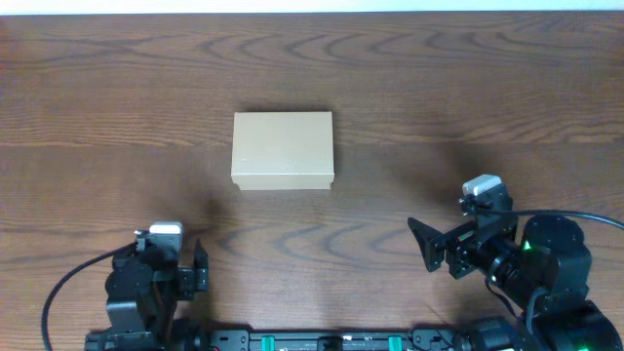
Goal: Pack container
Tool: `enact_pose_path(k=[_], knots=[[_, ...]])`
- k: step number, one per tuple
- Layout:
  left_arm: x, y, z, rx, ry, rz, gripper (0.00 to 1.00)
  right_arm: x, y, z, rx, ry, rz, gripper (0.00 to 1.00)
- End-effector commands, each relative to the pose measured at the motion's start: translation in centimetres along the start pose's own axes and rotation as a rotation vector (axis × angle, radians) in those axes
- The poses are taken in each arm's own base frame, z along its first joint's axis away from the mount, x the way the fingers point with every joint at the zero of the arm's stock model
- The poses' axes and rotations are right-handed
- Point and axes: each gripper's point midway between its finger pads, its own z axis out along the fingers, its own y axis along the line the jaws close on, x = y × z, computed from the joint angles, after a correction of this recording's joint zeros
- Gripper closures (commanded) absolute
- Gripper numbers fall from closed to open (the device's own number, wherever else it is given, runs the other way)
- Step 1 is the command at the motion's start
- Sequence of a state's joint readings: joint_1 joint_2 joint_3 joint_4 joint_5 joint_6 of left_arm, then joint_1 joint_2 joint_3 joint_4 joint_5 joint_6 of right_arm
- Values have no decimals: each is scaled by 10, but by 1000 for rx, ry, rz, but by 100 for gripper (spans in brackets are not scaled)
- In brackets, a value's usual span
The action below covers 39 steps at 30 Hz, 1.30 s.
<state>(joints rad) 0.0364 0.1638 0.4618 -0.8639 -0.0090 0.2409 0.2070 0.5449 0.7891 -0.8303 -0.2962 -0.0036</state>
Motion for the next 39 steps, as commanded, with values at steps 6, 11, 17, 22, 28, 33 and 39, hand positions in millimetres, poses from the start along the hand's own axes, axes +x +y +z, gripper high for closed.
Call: enact_pose_path(k=[6, 11, 17, 22, 28, 33, 39], knots=[[21, 0, 14, -25, 47, 44, 4, 1, 0, 1, -2, 2, 22, 1], [29, 0, 19, -29, 67, 40, 5, 2, 0, 1, -2, 3, 22, 1], [33, 3, 29, -60, 21, -58, 5, 2, 0, 1, -2, 3, 22, 1], [46, 6, 36, -97, 31, -202, 5, 1, 0, 1, -2, 2, 22, 1], [63, 7, 49, -119, 53, -316, 5, 1, 0, 1, -2, 2, 22, 1], [63, 7, 50, -116, 49, -318, 5, 1, 0, 1, -2, 2, 22, 1], [63, 7, 50, -116, 50, -318, 5, 1, 0, 1, -2, 2, 22, 1]])
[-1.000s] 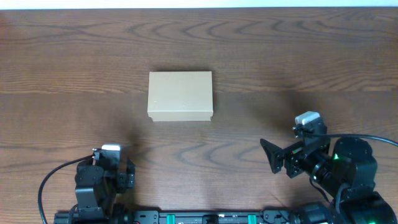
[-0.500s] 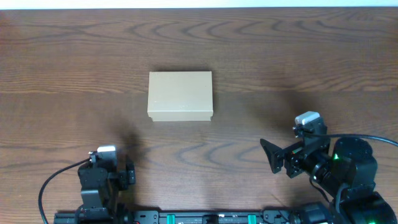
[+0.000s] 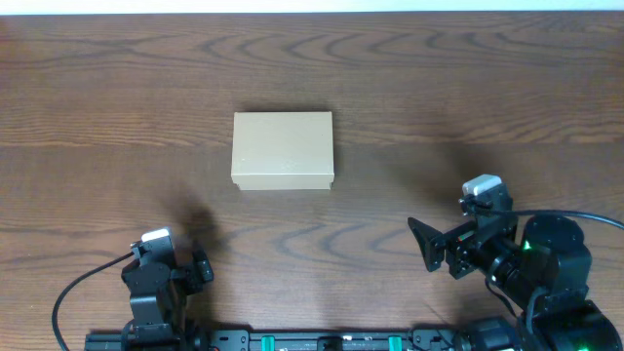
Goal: Pack container
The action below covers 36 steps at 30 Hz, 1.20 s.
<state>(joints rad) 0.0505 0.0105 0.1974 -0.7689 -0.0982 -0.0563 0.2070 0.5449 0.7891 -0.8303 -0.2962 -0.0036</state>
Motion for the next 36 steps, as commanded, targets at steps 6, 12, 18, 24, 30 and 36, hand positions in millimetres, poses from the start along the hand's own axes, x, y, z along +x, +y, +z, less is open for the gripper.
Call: enact_pose_path(k=[6, 12, 18, 24, 30, 36], knots=[[11, 4, 5, -20, 28, -13, 5, 2, 0, 1, -2, 3, 22, 1], [11, 4, 5, -20, 28, -13, 5, 7, -10, 0, 56, 20, 19, 1], [11, 4, 5, -20, 28, -13, 5, 38, -39, 6, 193, 23, -2, 1], [11, 4, 5, -20, 28, -13, 5, 73, -52, 22, 227, -27, -31, 1], [11, 4, 5, -20, 28, -13, 5, 103, -60, 39, 239, -37, -26, 1], [11, 4, 5, -20, 28, -13, 5, 125, -75, 46, 310, -50, 96, 1]])
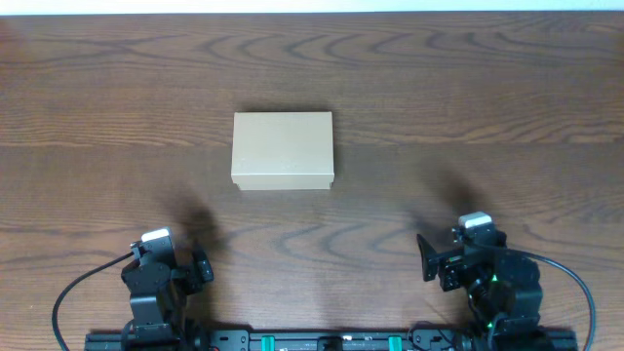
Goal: Pack container
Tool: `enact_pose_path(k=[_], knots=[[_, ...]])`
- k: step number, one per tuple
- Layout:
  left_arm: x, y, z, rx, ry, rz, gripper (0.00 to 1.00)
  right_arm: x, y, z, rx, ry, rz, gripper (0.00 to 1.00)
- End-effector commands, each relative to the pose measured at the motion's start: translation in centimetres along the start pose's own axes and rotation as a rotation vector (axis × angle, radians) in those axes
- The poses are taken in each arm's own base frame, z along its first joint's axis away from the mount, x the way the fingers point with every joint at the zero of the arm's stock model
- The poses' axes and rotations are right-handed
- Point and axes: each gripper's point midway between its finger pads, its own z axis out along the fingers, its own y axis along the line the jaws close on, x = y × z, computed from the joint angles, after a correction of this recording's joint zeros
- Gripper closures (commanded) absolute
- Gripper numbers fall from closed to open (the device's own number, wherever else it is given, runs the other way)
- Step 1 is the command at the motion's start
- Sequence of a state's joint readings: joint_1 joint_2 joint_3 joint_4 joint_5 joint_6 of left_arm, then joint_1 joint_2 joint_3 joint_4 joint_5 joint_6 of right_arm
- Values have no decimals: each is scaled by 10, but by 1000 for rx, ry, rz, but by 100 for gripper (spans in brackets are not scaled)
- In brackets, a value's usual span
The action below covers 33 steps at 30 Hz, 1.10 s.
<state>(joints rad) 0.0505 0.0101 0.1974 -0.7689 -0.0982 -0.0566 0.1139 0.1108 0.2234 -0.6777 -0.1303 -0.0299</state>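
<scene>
A closed tan cardboard box (pixel 283 149) lies on the wooden table (pixel 439 88), a little left of the middle. My left gripper (pixel 200 267) sits low at the front left edge, well short of the box; its fingers are too foreshortened to read. My right gripper (pixel 429 257) sits at the front right, pointing left, its dark fingers held close with nothing between them. Neither gripper touches the box.
Black cables run from both arm bases along the front edge. A black rail (pixel 312 341) with green clips spans the front of the table between the arms.
The right arm has pulled back toward the front edge and sits lower and more folded. The left arm and the box have not moved.
At first both arms were near the front with the box closed in the middle. Then the left arm had folded back closer to the front edge. Now the right arm has folded back too, and the box is unchanged.
</scene>
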Motion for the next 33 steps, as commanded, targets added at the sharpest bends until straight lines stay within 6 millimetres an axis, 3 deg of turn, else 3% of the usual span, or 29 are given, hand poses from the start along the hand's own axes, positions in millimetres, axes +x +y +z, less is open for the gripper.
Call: enact_pose_path(k=[1, 8, 33], knots=[[11, 4, 5, -20, 29, -13, 5, 6, -15, 3, 80, -16, 93, 1], [10, 4, 5, -20, 28, -13, 5, 14, -28, 3, 155, -25, 95, 1], [11, 4, 5, -20, 29, -13, 5, 17, -28, 3, 154, -13, 91, 1]])
